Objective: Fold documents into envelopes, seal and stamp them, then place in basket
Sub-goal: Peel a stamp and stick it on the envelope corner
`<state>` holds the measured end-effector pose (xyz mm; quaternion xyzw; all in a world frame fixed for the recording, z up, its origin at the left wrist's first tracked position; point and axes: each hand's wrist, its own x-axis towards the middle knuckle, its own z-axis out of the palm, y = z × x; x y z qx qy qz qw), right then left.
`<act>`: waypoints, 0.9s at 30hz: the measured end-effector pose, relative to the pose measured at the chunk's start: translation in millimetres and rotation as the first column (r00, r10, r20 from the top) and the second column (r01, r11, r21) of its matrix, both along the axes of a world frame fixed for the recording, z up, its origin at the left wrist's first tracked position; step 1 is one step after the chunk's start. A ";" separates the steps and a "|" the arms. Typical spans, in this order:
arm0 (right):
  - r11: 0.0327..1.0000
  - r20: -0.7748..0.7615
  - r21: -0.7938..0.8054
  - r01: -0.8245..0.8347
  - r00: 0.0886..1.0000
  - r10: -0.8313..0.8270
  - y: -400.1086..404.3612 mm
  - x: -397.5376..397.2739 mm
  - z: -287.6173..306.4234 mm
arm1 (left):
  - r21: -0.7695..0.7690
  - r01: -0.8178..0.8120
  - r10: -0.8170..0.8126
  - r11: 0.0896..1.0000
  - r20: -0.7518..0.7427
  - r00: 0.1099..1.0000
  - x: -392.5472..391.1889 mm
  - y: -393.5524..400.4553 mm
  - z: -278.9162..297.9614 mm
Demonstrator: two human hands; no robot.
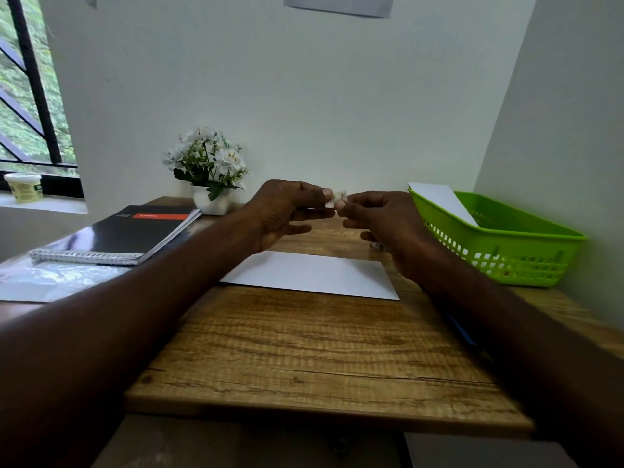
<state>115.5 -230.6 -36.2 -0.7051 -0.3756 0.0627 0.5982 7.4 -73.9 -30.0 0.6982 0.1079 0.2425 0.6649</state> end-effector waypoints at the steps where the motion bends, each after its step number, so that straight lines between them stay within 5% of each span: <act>1: 1.000 -0.016 0.025 0.006 1.000 -0.006 -0.2 0.7 -0.4 | 0.001 0.008 -0.008 1.000 -0.002 1.000 0.2 -0.7 -0.3; 16: 0.995 -0.067 0.081 0.053 0.997 -0.048 2.4 3.2 0.0 | 0.113 -0.170 0.167 0.979 0.039 0.985 -2.6 -2.2 -0.6; 22: 0.996 -0.071 0.080 0.024 0.997 -0.019 1.9 2.8 1.9 | 0.116 0.038 -0.030 0.993 -0.071 0.997 -0.9 -6.3 -1.2; 27: 0.999 -0.049 0.033 0.034 0.998 -0.032 1.5 2.3 0.7 | 0.134 0.009 -0.001 0.991 -0.060 0.998 -0.7 -4.2 -5.1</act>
